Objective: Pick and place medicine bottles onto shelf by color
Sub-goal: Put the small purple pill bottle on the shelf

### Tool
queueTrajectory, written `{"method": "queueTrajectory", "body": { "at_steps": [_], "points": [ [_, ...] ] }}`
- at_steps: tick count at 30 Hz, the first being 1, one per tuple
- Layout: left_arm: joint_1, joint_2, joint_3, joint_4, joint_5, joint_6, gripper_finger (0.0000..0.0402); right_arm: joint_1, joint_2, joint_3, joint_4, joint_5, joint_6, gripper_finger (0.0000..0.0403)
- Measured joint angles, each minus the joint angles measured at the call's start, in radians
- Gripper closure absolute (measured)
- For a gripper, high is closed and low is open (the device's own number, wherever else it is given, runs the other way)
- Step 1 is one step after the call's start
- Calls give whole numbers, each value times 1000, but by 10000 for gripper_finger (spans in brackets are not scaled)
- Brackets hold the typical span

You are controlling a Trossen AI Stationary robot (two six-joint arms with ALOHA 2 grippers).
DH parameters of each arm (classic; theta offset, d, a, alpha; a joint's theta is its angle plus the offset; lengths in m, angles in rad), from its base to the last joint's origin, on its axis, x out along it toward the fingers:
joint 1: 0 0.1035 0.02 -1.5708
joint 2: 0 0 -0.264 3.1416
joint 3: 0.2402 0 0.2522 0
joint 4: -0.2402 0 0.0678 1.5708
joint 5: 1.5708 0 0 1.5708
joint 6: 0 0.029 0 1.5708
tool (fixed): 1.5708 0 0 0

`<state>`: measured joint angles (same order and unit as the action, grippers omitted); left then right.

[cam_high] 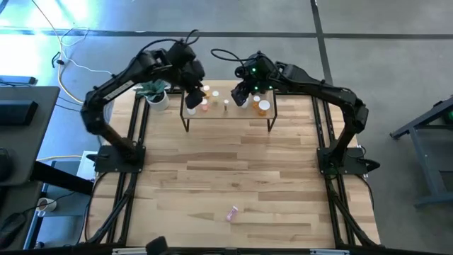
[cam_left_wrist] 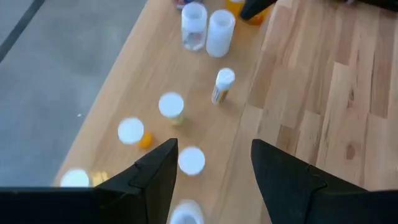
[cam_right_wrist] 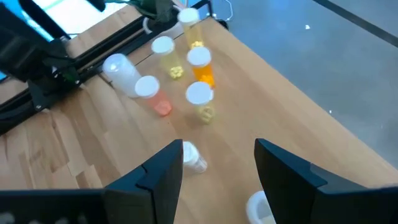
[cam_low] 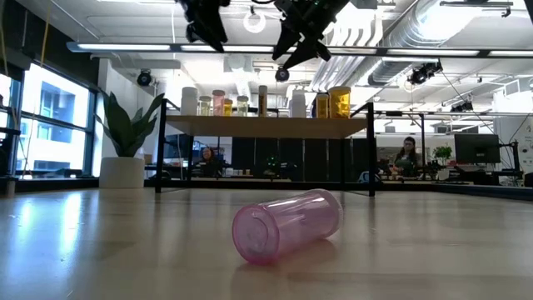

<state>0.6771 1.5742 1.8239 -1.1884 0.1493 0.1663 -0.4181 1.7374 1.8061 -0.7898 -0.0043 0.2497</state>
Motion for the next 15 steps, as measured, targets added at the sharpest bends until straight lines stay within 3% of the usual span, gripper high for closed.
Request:
{"method": "queueTrajectory", "body": {
  "at_steps": [8, 15],
  "points": [
    [-40, -245, -362, 210, -4, -126, 206, 34, 0, 0, -10, -1, -4, 213],
    [-99, -433, -561, 382, -11, -238, 206, 75, 0, 0, -11, -1, 3, 213]
  ]
}}
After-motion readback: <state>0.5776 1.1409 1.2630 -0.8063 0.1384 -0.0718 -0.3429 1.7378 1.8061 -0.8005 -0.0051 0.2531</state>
